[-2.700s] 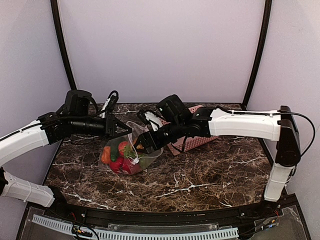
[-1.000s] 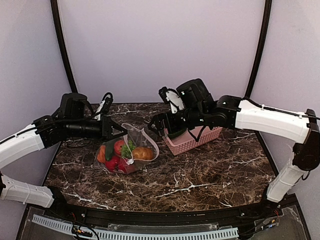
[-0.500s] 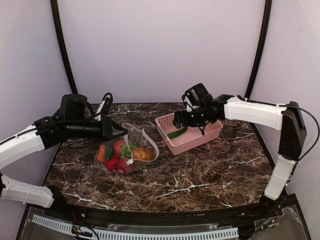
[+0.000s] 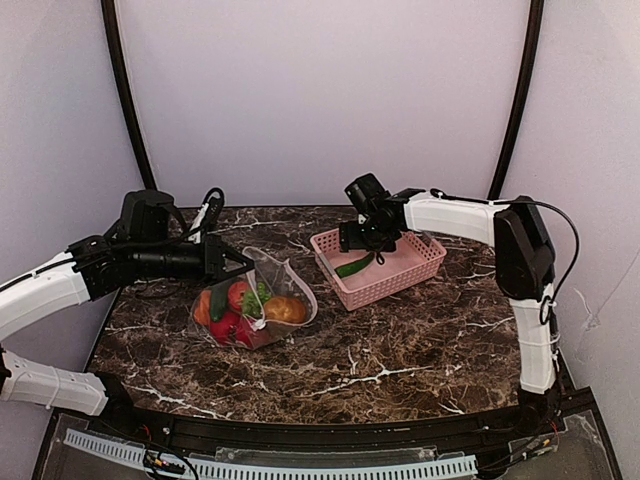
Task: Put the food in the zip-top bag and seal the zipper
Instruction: Pick up the fake vegetable from the bin.
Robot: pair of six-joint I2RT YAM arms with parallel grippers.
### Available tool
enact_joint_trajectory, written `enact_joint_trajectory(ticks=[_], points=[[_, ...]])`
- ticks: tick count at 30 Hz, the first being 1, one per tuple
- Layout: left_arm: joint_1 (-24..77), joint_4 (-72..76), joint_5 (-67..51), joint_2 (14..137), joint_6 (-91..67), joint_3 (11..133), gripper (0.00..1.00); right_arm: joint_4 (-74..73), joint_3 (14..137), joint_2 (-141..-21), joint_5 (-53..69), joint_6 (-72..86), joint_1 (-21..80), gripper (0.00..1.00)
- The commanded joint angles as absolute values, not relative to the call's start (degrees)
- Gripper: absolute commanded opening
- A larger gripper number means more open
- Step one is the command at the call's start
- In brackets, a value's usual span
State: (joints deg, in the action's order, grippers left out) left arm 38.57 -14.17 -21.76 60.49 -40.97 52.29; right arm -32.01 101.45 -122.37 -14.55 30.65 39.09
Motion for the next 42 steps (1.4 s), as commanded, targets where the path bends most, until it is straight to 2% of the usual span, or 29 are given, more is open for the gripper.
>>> enact_joint_trajectory(ticks=[1, 16, 26, 28, 31, 36, 38, 42], points=[[37.85, -13.15, -21.99, 58.58, -41.08, 50.77, 0.01, -34.81, 106.74, -127.28, -15.89, 33.35, 38.41, 0.88], [36.64, -12.28, -21.97, 56.71, -41.02, 48.42, 0.01, -38.94, 112.58, -136.03, -18.74, 36.32, 37.47, 0.85], [35.59, -12.51, -21.77, 56.44, -40.88, 47.96, 0.01, -37.41, 110.87, -135.53, -16.13, 34.00, 36.08, 0.53], [35.38, -12.57, -21.69, 56.43, -40.93, 47.98, 0.01, -36.22, 109.57, -134.33, -15.81, 32.96, 35.83, 0.46], [35.04, -12.68, -21.71, 56.43, -40.86, 47.90, 0.01, -35.53, 108.15, -132.94, -15.45, 30.95, 35.31, 0.28], [34.60, -12.74, -21.75, 56.43, -40.90, 47.74, 0.01, -35.27, 105.81, -130.76, -14.99, 27.91, 33.95, 0.13], [34.44, -12.74, -21.79, 56.49, -40.87, 47.73, 0.01, -34.43, 104.10, -129.22, -13.98, 26.61, 33.43, 0.10], [34.29, -12.90, -21.88, 56.53, -40.87, 47.85, 0.01, -31.97, 101.79, -125.29, -13.26, 24.04, 33.18, 0.09]])
